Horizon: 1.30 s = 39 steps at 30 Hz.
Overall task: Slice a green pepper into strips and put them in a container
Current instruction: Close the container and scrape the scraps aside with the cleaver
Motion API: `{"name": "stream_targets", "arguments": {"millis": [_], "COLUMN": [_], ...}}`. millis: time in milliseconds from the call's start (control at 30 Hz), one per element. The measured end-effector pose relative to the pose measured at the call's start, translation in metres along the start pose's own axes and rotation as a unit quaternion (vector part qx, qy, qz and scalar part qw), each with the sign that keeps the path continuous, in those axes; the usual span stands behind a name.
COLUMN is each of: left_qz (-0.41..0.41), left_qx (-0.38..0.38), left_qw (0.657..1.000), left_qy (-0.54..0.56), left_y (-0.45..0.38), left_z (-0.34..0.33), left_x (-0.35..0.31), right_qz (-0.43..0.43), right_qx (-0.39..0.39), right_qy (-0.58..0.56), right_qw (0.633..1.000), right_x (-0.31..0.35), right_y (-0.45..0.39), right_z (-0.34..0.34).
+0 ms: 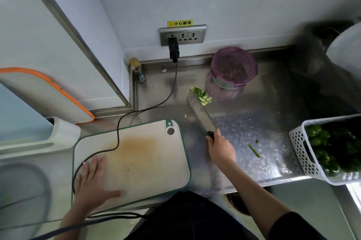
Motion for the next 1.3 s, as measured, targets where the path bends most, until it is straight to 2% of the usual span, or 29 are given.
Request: {"name": "stream_targets", "arguments": {"millis": [167, 300, 433, 500, 767, 1033, 1167, 1300], "left_qz": [0.004, 0.007, 0.003, 0.003, 0.007, 0.009, 0.002, -0.005], "left_qx": [-0.006, 0.003, 0.006, 0.007, 0.004, 0.001, -0.012, -0.018], "left_qw": [1.0, 1.0, 1.0, 1.0, 1.0, 1.0, 1.0, 0.999], "left_qy": [-0.006, -0.002, 0.001, 0.002, 0.0, -0.006, 0.004, 0.026], "left_y": [0.002, 0.001, 0.001, -0.001, -0.003, -0.005, -0.004, -0.004], "left_z": [0.002, 0.001, 0.001, 0.001, -0.001, -0.004, -0.003, -0.004], "left_x": [0.001, 0.002, 0.001, 0.002, 0.003, 0.006, 0.006, 0.007], "right_qz": [0.02, 0.029, 0.009, -0.007, -0.094, -0.022, -0.044, -0.105], "right_qx": [0.0, 0.01, 0.016, 0.018, -0.01, -0.031, -0.029, -0.016], "right_qy": [-0.03, 0.048, 0.137, 0.145, 0.11, 0.013, -0.008, -0.025], "right_qw": [0.999, 0.998, 0.99, 0.989, 0.989, 0.999, 0.999, 0.994], "right_x": [0.033, 0.055, 0.051, 0.047, 0.007, 0.089, 0.114, 0.109], "right_y": [0.017, 0.024, 0.019, 0.015, 0.021, -0.014, -0.049, -0.063], "right_z": [-0.025, -0.046, -0.045, -0.044, -0.035, -0.02, -0.01, -0.008]}}
Point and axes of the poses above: each hand's wrist, its own y-axis away from the middle knuckle, its own z-axis out of the back of the hand, x = y × z, the point moved 5 cm from there along -y, towards the middle knuckle, and after that the axes turned 10 degrees about x, right-handed, at the moved point
